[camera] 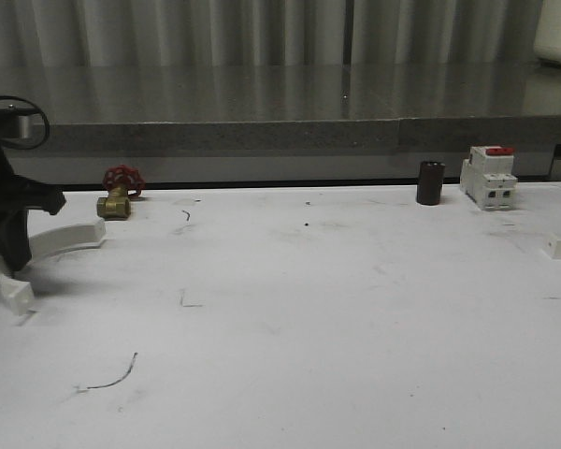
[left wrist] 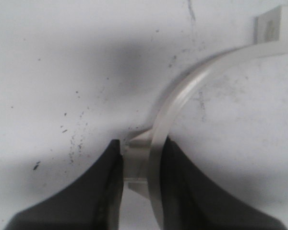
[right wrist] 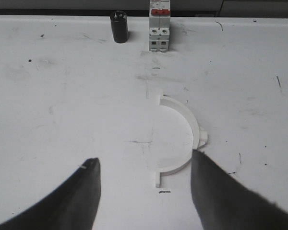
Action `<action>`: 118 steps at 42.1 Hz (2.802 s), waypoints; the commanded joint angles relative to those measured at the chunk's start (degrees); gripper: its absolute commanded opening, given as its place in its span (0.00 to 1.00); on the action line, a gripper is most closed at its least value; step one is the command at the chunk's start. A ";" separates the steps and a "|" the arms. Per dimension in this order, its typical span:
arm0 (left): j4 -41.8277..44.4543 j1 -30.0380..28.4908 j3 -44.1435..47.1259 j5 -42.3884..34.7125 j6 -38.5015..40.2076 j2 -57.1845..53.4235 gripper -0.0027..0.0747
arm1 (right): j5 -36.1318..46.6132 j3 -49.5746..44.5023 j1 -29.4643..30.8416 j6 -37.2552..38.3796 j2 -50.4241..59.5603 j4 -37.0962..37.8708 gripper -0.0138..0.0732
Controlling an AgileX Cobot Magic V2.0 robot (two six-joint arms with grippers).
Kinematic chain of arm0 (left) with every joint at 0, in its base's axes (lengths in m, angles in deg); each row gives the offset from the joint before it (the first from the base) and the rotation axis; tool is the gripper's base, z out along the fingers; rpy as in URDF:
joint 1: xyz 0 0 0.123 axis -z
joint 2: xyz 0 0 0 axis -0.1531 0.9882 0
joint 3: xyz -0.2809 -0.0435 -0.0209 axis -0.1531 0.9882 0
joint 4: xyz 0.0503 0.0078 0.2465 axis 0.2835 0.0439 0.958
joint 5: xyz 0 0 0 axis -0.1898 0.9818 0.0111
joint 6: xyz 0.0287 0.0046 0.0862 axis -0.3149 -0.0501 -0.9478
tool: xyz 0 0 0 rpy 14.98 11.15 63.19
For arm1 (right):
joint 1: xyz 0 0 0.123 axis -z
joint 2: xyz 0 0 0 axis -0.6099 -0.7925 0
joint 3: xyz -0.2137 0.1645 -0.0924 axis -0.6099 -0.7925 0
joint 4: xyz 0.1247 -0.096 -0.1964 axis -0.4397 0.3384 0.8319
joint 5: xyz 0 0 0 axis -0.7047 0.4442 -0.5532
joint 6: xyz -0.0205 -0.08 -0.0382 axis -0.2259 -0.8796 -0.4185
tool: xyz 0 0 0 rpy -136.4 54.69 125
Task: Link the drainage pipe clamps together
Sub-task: 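Lift the clamp half and carry it toward the table center, then lower the clamp half onto the table and open the left gripper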
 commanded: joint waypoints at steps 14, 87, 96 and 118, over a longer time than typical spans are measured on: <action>-0.84 15.61 -10.54 4.02 2.70 -7.56 0.17 | 3.83 1.95 0.41 -0.62 -0.05 0.42 0.67; 11.00 34.80 -33.63 16.68 49.80 13.60 0.17 | 3.72 1.95 0.41 -0.62 -0.05 0.42 0.67; 10.90 34.80 -33.63 17.06 49.93 13.60 0.17 | 3.72 1.95 0.41 -0.62 -0.05 0.42 0.67; 9.59 34.80 -33.52 16.07 50.99 14.26 0.17 | 3.72 1.95 0.41 -0.62 -0.05 0.42 0.67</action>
